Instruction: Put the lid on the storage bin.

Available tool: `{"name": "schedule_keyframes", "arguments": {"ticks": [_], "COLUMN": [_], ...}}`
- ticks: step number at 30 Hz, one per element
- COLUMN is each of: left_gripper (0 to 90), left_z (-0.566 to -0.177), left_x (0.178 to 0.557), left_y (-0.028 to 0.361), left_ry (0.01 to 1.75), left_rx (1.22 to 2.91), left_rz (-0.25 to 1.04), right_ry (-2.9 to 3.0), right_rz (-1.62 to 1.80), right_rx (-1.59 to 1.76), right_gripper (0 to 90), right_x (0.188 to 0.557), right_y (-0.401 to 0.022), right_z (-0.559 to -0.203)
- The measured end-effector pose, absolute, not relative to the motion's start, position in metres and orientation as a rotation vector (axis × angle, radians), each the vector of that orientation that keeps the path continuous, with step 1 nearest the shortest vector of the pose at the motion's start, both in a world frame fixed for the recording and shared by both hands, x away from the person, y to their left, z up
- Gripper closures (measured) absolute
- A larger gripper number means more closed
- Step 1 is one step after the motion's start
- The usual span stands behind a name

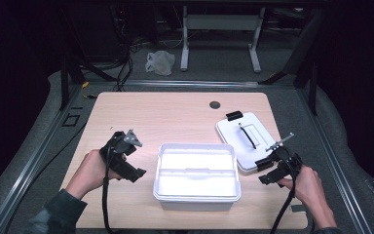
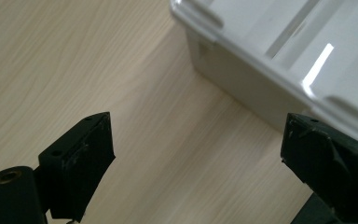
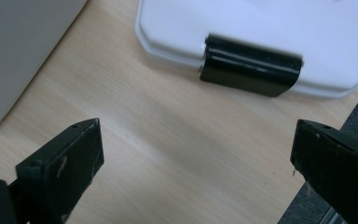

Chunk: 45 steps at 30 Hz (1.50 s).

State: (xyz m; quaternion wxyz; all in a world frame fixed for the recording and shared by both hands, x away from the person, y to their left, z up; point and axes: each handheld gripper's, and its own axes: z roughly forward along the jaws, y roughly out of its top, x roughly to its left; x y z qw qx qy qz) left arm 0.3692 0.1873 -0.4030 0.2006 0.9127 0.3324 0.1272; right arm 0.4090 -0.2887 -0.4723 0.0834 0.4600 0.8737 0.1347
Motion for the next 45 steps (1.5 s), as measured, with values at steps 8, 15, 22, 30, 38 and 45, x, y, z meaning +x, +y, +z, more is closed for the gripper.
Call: {"name": "schedule_keyframes", "arguments": {"ticks": [8, 15, 22, 30, 38, 45], "left_gripper": [8.5, 8.9, 10.2, 11.4, 12.1, 11.9], "left_z": [-0.429, -0.448, -0.454, -0.459, -0.463, -0.466], "left_x": [0.363, 0.365, 0.368, 0.370, 0.371, 0.372], "left_y": [0.214, 0.225, 0.227, 0.230, 0.232, 0.235], "left_ry": [1.087, 1.158, 1.174, 1.185, 1.195, 1.208], "left_rx": [2.503, 2.512, 2.512, 2.524, 2.538, 2.534], "left_rz": [0.346, 0.322, 0.307, 0.302, 0.306, 0.301], "right_ry": [2.571, 2.542, 2.494, 2.479, 2.424, 2.430], "right_rz": [0.396, 0.343, 0.259, 0.144, 0.141, 0.200], "right_rx": [1.364, 1.399, 1.423, 1.466, 1.539, 1.520], "right_gripper": [7.5, 24.2, 47.1, 71.6, 84.2, 84.7], "right_x": [0.445, 0.483, 0.521, 0.550, 0.553, 0.545], "right_y": [-0.274, -0.261, -0.236, -0.219, -0.227, -0.244], "right_z": [-0.459, -0.459, -0.470, -0.488, -0.488, -0.467]}}
